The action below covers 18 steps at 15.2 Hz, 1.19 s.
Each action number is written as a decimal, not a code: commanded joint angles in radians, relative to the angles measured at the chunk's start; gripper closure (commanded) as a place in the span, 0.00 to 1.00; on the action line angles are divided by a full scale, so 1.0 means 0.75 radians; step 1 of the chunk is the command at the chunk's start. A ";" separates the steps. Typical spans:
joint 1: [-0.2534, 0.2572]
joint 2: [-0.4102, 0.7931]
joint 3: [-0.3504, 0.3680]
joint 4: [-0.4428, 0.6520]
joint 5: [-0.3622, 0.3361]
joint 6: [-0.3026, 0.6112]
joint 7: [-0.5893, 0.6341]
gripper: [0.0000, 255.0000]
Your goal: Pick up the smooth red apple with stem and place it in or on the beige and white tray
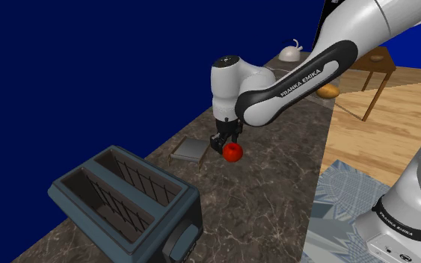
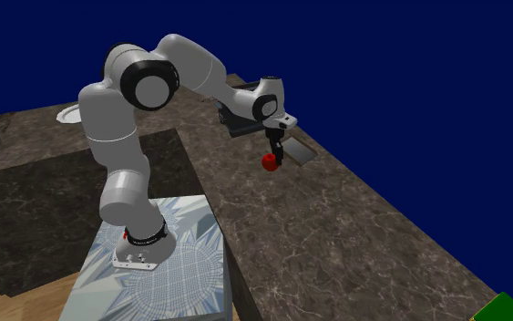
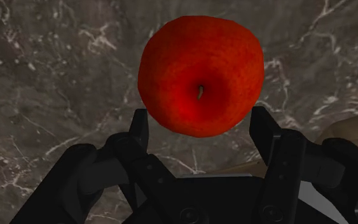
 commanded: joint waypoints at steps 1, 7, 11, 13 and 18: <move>0.000 0.001 0.001 -0.001 0.000 0.000 0.000 1.00; 0.000 0.000 0.001 0.000 0.001 -0.002 -0.001 1.00; -0.003 -0.032 0.005 0.018 0.028 -0.046 -0.024 1.00; -0.004 -0.053 0.007 0.032 0.045 -0.077 -0.040 1.00; -0.007 -0.101 0.011 0.072 0.082 -0.156 -0.075 1.00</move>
